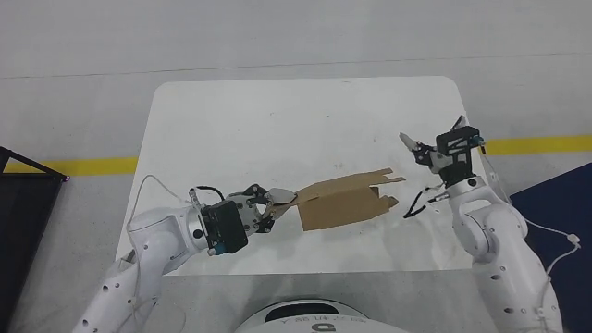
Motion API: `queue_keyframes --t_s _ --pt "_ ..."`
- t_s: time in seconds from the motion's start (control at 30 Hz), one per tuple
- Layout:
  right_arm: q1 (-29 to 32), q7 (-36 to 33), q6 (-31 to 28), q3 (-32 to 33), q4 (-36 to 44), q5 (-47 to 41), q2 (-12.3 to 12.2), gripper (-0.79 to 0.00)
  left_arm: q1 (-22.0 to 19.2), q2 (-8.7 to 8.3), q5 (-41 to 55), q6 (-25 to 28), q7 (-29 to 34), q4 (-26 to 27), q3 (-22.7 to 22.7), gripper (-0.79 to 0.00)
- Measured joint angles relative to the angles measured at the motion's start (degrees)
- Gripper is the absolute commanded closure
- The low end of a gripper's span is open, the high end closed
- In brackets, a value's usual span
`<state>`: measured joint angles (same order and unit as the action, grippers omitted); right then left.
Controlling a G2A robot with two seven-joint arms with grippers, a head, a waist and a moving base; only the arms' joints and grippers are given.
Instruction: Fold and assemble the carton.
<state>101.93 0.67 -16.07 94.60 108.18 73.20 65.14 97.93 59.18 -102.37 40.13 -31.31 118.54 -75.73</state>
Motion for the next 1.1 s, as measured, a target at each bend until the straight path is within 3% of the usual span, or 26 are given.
queue_keyframes --t_s 0.3,0.4,1.1 --pt "3.9 -1.1 -27.5 10.6 2.6 -10.2 -2.0 -0.785 -1.4 0.14 -1.8 -1.5 4.9 1.4 4.1 0.000" --pt "4.4 -2.0 -33.8 13.5 3.1 -12.3 -2.5 -0.785 -2.0 0.14 -2.6 -1.7 5.9 1.6 5.3 0.000" --pt "2.6 -4.1 -36.3 14.8 7.0 -15.4 -3.2 -0.785 -2.4 -0.52 -3.3 -3.5 7.3 1.3 6.4 0.000"
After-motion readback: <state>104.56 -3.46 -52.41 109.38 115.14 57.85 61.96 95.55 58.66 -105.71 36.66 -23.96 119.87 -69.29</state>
